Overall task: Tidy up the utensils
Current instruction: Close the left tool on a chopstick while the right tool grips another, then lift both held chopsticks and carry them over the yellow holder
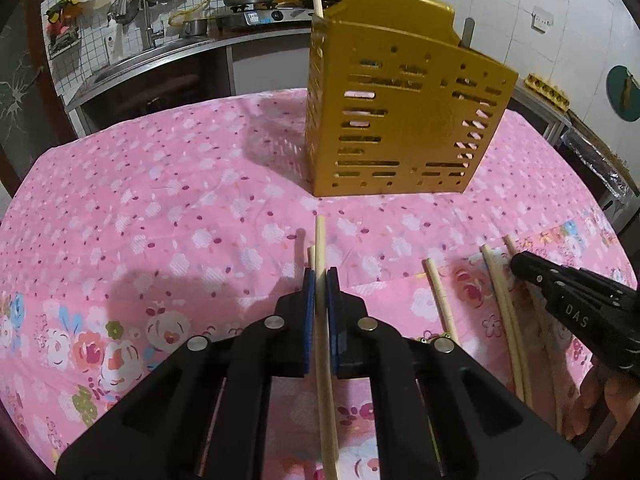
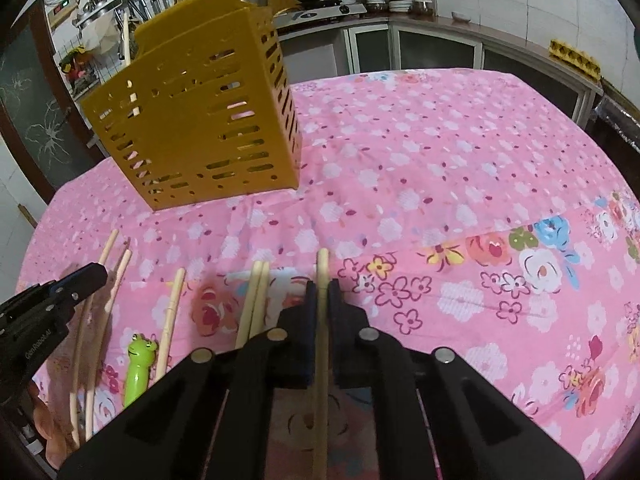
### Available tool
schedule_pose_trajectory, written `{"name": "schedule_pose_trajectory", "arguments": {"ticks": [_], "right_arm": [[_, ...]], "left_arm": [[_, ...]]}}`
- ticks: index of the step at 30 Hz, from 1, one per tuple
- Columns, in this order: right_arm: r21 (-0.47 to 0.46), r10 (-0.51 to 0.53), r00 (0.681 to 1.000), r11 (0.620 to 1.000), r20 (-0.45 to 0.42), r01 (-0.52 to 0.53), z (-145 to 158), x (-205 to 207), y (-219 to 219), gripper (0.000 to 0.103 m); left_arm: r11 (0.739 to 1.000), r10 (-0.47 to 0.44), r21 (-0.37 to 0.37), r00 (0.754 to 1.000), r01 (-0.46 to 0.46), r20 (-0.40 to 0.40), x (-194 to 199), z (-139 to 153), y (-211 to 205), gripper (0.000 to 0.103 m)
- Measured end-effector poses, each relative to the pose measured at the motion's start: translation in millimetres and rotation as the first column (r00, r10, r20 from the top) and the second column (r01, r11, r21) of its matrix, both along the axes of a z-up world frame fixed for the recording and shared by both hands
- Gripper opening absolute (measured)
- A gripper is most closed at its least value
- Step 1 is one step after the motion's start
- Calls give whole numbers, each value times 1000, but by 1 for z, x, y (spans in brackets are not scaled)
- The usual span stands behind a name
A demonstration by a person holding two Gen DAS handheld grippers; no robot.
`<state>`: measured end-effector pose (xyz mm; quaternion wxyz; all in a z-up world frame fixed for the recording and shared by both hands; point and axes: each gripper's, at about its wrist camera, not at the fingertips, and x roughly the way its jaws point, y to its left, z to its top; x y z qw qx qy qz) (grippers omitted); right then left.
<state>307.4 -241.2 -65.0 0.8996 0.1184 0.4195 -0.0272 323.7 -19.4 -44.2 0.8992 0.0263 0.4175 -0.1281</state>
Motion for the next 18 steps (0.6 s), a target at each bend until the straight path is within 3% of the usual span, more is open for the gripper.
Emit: {"name": "schedule_pose_trajectory", "arguments": {"ticks": [9, 18], "right_arm": [[44, 17, 999, 999, 47, -19, 12, -5, -6, 6], [68, 36, 994, 997, 104, -43, 32, -14, -8, 6]], "left_arm": [[997, 23, -69, 1000, -22, 14, -2, 12, 16, 4], [997, 35, -77, 998, -31, 51, -9, 26, 20, 4]]}}
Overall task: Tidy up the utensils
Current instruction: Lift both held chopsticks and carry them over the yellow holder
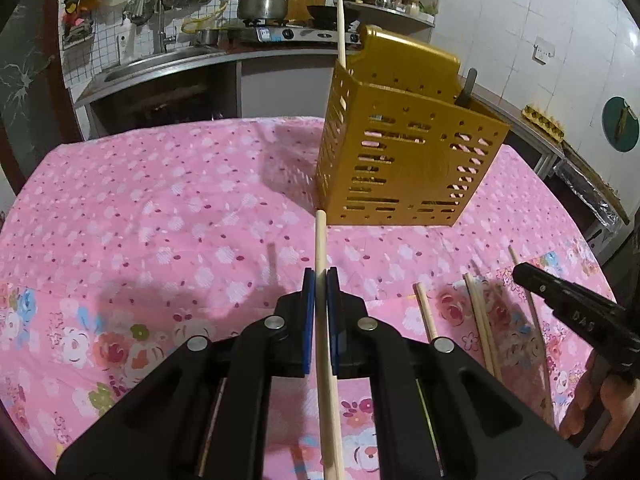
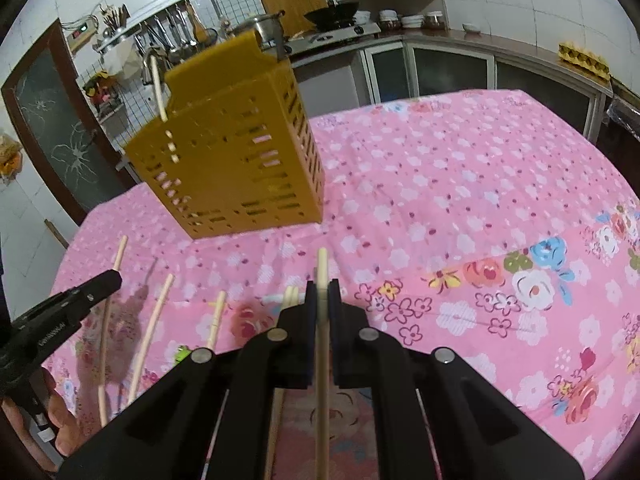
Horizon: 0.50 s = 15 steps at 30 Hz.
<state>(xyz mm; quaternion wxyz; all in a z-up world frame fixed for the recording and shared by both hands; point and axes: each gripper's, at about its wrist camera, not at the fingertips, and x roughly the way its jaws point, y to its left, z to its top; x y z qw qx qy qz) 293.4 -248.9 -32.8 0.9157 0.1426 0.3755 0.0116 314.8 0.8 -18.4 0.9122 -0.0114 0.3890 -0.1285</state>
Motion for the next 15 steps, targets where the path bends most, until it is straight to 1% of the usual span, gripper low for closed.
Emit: {"name": "schedule_pose_trajectory", "arguments": {"ticks": [6, 11, 15], "right_arm": [[-5, 16, 997, 1000, 71, -16, 25, -12, 1, 6], [-8, 22, 992, 1000, 127, -21, 44, -21, 1, 6], [-11, 33, 983, 999, 181, -31, 61, -32, 4, 6]], "left_arm": [[1000, 8, -11, 999, -8, 34, -9, 16, 3, 4], [1000, 15, -20, 996, -14, 88, -20, 38, 6, 5], [999, 17, -42, 992, -12, 124, -29, 52, 7, 4]]}}
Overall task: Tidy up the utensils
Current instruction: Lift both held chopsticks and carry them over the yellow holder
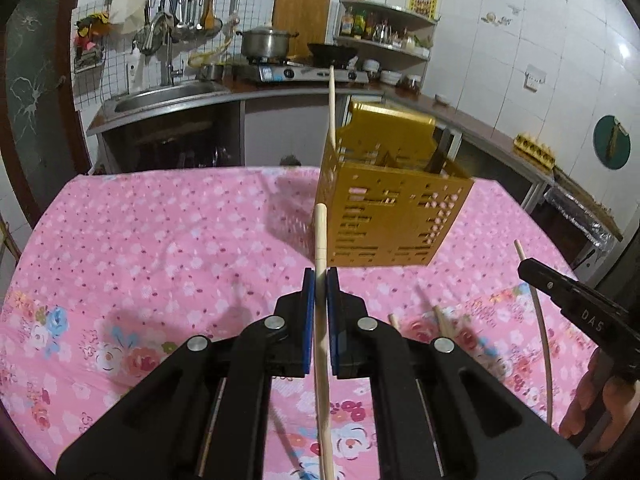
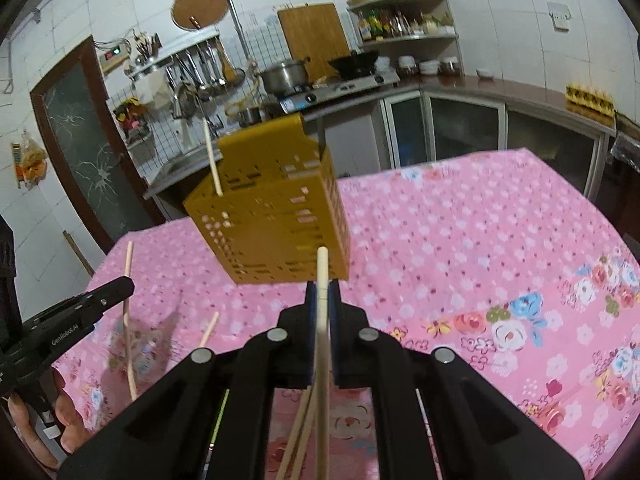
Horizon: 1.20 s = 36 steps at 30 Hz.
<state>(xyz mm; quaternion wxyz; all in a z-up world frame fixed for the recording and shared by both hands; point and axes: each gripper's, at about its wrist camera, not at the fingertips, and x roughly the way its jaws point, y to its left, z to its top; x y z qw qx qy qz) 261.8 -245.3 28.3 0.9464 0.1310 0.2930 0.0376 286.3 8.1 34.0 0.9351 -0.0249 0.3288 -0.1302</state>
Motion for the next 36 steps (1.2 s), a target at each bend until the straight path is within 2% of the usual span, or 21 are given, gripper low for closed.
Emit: {"name": "schedule_pose_trajectory", "arguments": {"ticks": [7, 16, 22, 29, 36], "right_arm": [[-19, 17, 997, 1000, 79, -15, 24, -13, 3, 6], [-1, 19, 997, 1000, 79, -19, 32, -12, -2, 6], [-25, 19, 993, 1000, 113, -17, 42, -10, -2, 6], [-55, 29, 974, 998, 226, -17, 87, 2, -2, 6], [-98, 40, 933, 995, 359, -5, 139, 31, 6, 6]], "left_arm": [[1000, -4, -1, 999, 4, 41, -8, 16, -6, 4], [1000, -10, -2, 997, 10, 83, -13, 37, -14, 4], [1000, -9, -13, 994, 10, 105, -8, 48, -20, 5], [1000, -15, -22, 985, 19, 174, 12, 78, -31, 5], [999, -27, -29, 948, 38, 316, 33, 123, -47, 5]]}}
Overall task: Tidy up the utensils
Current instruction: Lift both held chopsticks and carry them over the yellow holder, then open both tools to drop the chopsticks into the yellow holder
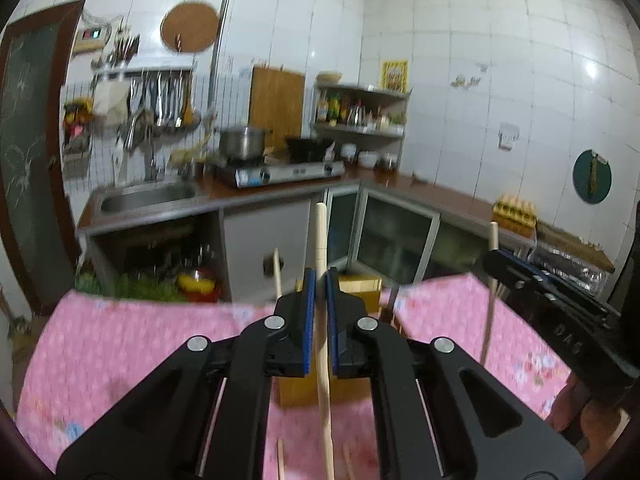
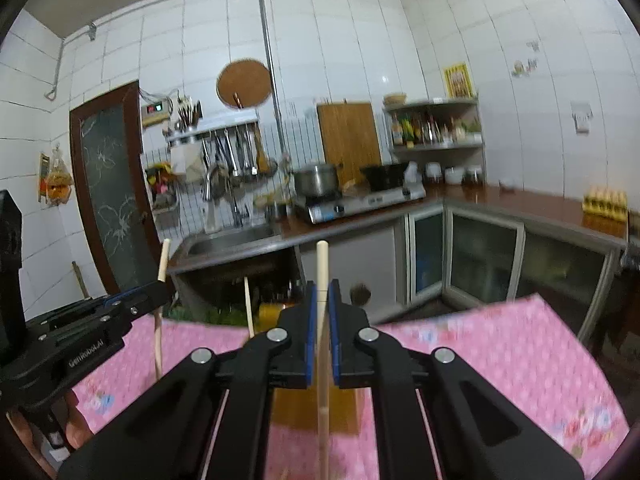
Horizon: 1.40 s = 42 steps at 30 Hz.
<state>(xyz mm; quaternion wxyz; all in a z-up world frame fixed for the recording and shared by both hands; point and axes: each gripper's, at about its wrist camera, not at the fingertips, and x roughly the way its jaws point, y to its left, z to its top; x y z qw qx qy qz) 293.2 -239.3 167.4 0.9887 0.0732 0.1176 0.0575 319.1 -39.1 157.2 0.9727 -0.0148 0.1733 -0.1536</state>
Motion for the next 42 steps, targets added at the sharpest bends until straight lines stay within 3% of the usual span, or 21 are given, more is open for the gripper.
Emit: {"name": "schedule_pose_trajectory", "arguments": {"ticks": [2, 8, 12, 17, 26, 36, 42], "right_arm": [[-11, -9, 999, 1000, 52, 10, 14, 10, 2, 6], [13, -40, 985, 999, 169, 38, 34, 43, 1, 6], [15, -64, 978, 998, 197, 62, 35, 67, 1, 6], [24, -70, 974, 998, 214, 66, 25, 88, -1, 6], [-27, -13, 988, 999, 156, 18, -29, 104, 8, 6], [-41, 5, 998, 999, 59, -3, -84, 97, 8, 6], [-46, -5, 1000, 999, 20, 6, -93, 94, 7, 6]], "left_arm": [[1000, -3, -4, 998, 3, 68, 9, 15, -7, 4], [1000, 13, -24, 986, -9, 168, 45, 28, -22, 4], [999, 47, -18, 974, -44, 222, 71, 26, -32, 4], [998, 62, -17, 971, -60, 229, 103, 7, -38, 5], [998, 68, -19, 992, -66, 108, 134, -57, -30, 5], [998, 58, 32, 997, -60, 46, 112, -93, -16, 5], [997, 62, 47, 998, -62, 8, 102, -108, -9, 5]]}}
